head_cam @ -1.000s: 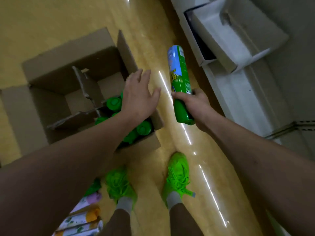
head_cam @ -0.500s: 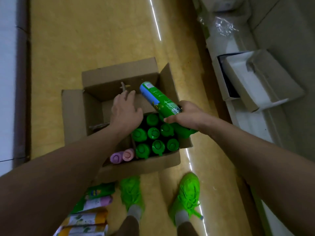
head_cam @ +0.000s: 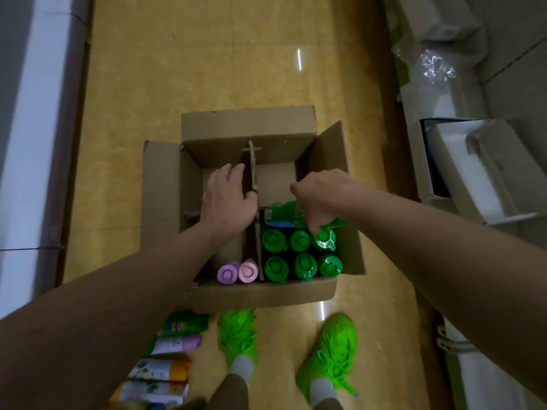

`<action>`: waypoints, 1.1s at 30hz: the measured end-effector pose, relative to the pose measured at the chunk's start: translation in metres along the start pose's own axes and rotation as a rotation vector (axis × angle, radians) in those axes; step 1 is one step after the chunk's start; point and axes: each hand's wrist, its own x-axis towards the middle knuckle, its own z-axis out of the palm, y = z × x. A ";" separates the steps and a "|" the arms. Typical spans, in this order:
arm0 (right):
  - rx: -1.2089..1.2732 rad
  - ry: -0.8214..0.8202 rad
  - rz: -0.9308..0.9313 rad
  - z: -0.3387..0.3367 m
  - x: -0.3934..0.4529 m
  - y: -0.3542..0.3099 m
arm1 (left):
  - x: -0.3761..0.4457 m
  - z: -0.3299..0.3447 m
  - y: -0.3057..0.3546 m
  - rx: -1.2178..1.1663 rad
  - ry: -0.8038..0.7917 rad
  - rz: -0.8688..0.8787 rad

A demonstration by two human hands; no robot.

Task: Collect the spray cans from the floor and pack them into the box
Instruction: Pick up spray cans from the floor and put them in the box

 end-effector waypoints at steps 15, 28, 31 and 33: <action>0.160 0.097 0.079 0.036 0.094 -0.067 | 0.018 0.029 -0.076 -0.043 -0.089 -0.032; 0.174 -0.021 0.151 0.076 0.150 -0.085 | 0.013 0.057 -0.139 -0.010 -0.187 -0.080; 0.167 -0.034 0.149 0.077 0.153 -0.085 | 0.010 0.060 -0.141 -0.016 -0.164 -0.113; 0.150 -0.044 0.148 0.076 0.152 -0.087 | 0.007 0.064 -0.141 -0.011 -0.143 -0.132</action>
